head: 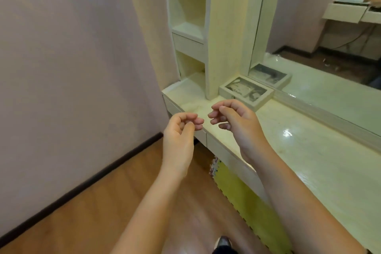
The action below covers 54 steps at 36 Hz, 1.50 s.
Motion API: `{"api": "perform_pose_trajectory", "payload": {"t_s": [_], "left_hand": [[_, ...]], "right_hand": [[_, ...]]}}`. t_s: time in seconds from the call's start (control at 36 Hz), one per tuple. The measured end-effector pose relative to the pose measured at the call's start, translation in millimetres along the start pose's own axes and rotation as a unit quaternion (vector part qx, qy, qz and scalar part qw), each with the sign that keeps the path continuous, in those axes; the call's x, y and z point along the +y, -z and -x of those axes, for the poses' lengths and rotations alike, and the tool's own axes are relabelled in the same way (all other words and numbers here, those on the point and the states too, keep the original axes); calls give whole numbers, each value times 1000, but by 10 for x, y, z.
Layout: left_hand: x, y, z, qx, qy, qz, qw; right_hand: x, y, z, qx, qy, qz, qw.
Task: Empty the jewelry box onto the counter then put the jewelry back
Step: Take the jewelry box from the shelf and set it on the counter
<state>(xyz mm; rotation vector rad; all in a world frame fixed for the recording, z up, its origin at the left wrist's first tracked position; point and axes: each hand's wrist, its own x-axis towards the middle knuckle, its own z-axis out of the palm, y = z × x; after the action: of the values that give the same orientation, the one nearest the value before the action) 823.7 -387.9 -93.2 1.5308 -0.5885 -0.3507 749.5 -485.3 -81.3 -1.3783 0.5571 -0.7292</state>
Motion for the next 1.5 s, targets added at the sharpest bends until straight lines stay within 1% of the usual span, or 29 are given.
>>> {"api": "perform_pose_trajectory", "payload": {"t_s": [0.08, 0.22, 0.33, 0.5, 0.56, 0.67, 0.81, 0.97, 1.06, 1.22, 1.33, 1.42, 1.5], "left_hand": [[-124, -129, -368, -11, 13, 5, 1000], [-315, -328, -863, -47, 46, 6, 998], [-511, -450, -1329, -69, 74, -2, 995], [-957, -597, -1979, -136, 117, -38, 983], [-1110, -633, -2202, -164, 132, -46, 977], [-1336, -701, -2634, -235, 135, -72, 960], [-1566, -923, -3060, -299, 150, -100, 937], [-1717, -1329, -3268, -366, 171, -158, 901], [-1793, -1513, -3390, -374, 170, -189, 892], [-1903, -1849, -3582, -353, 171, -223, 893], [-1971, -1974, -3623, -332, 191, -239, 892], [-1995, -2045, -3662, -322, 185, -255, 892], [-2019, -2081, -3702, -321, 185, -282, 885]], "right_hand": [[87, 79, -351, 23, -19, 21, 999], [270, 176, -796, 60, -63, 25, 996], [435, 237, -1147, 107, -96, 30, 989], [742, 347, -1635, 184, -142, 40, 972], [852, 347, -1808, 216, -160, 46, 962], [1041, 302, -2104, 274, -190, 47, 941], [1235, 331, -2276, 306, -240, 59, 919], [1350, 588, -2310, 358, -277, 60, 890], [1431, 737, -2383, 387, -290, 54, 873], [1604, 1082, -2539, 416, -323, 74, 847], [1793, 1242, -2608, 406, -361, 64, 837], [1924, 1341, -2681, 400, -379, 70, 832], [1976, 1355, -2754, 371, -389, 85, 839]]}}
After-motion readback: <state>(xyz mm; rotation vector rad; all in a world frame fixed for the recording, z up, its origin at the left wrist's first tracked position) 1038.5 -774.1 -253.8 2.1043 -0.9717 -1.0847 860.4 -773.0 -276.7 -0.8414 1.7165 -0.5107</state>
